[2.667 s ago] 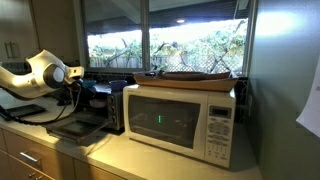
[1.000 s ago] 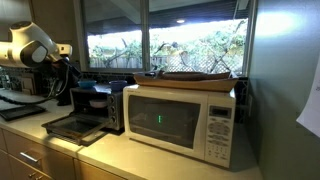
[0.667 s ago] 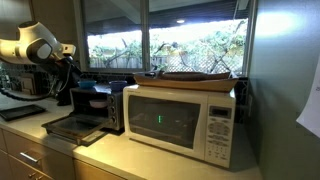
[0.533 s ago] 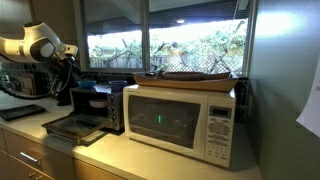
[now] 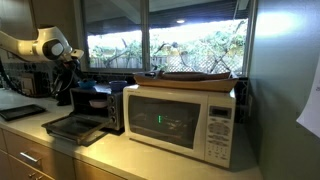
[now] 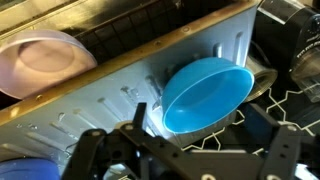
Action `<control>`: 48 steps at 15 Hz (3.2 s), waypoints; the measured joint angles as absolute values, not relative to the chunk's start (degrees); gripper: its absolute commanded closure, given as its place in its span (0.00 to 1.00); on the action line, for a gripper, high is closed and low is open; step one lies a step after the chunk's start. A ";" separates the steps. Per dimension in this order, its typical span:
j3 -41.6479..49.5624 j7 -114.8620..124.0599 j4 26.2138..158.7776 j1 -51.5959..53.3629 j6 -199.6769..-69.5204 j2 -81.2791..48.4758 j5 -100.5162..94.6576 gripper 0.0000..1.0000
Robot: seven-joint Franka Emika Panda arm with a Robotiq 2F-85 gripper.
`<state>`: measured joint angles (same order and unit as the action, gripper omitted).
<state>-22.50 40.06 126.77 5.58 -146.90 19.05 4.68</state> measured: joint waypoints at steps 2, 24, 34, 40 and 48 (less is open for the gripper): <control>-22.76 42.58 125.66 5.08 -146.24 17.09 1.81 0.15; -21.17 52.53 119.36 6.01 -137.12 14.45 -5.83 0.99; -17.05 28.81 128.28 15.51 -144.17 21.54 11.20 0.99; -16.42 21.86 136.13 17.72 -140.53 26.31 15.76 0.99; -17.44 27.51 142.96 14.91 -138.62 28.82 15.56 0.99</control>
<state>-17.44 27.51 142.96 14.91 -138.62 28.82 15.56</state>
